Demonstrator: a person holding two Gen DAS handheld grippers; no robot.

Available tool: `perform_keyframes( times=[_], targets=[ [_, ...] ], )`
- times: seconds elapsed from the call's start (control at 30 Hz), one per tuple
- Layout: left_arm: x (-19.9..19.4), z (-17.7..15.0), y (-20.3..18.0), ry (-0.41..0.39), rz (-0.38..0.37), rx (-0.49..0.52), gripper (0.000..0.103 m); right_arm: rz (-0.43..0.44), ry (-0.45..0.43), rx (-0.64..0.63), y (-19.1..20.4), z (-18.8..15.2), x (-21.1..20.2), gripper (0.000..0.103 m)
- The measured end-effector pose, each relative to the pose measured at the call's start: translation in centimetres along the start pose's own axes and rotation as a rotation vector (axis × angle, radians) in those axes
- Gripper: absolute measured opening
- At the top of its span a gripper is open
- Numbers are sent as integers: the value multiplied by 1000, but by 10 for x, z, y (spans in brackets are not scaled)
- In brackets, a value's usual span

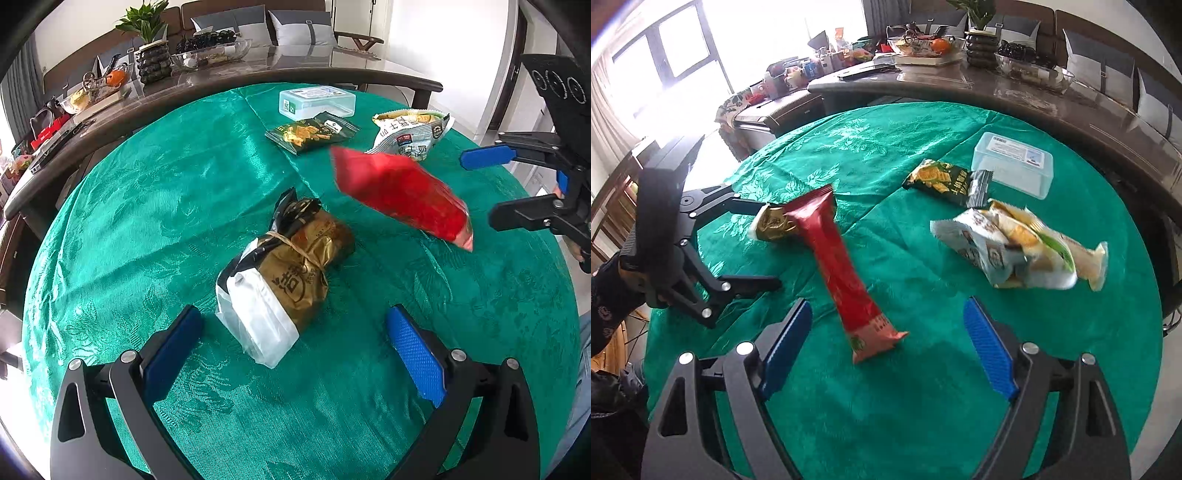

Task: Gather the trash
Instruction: 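Grasp the gold-and-white bag with the left gripper while the right gripper grasps the red snack wrapper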

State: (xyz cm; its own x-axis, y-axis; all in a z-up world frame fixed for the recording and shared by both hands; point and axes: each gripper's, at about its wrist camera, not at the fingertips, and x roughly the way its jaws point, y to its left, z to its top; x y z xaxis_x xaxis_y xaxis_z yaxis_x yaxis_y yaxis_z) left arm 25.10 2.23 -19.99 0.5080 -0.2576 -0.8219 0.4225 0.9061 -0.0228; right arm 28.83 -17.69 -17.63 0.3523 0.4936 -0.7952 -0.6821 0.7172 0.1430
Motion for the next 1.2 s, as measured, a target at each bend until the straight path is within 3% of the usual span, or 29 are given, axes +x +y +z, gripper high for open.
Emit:
perform_keyframes(
  times=[0.1, 0.2, 0.27, 0.37, 0.47, 0.53, 0.6, 0.63, 0.73, 0.87, 0.97, 1.0, 1.07, 1.13, 1.2],
  targets=[
    [-5, 1, 12, -18, -73, -10, 99, 10, 74, -57, 13, 11, 27, 82],
    [-5, 6, 26, -11, -67, 4, 99, 20, 129, -113, 28, 12, 43, 81],
    [-2, 10, 32, -7, -105, 7, 99, 10, 163, -120, 31, 8, 45, 52],
    [3, 16, 30, -8, -135, 26, 99, -14, 190, -52, 24, -1, 41, 33],
    [2, 20, 19, -29, -149, 70, 98, -35, 182, 79, 5, -14, 16, 24],
    [3, 20, 12, -20, -154, 77, 80, -55, 177, 213, -13, -26, -5, 23],
    [3, 18, 5, -15, -105, 76, 55, -63, 175, 333, -30, -38, -27, 21],
    [2, 18, 3, -10, -90, 66, 52, -60, 170, 377, -36, -43, -37, 20],
    [-6, 17, 1, 8, -89, -32, 49, -79, 180, 502, -48, -53, -63, 20],
    [-23, 11, -12, -27, -19, -157, 52, -165, 172, 520, -44, -52, -64, 20],
    [-24, 2, -19, -53, -2, -215, 60, -149, 44, 522, -42, -56, -53, 23],
    [-24, 0, -20, -56, 9, -217, 73, -172, -11, 498, -37, -58, -51, 26],
    [-23, -6, -20, -59, 30, -227, 88, -185, -108, 478, -30, -62, -51, 63],
    [-26, -11, -20, -72, 38, -228, 89, -175, -170, 490, -27, -74, -56, 64],
    [-27, -15, -21, -73, 46, -215, 93, -184, -152, 470, -23, -82, -52, 66]
  ],
)
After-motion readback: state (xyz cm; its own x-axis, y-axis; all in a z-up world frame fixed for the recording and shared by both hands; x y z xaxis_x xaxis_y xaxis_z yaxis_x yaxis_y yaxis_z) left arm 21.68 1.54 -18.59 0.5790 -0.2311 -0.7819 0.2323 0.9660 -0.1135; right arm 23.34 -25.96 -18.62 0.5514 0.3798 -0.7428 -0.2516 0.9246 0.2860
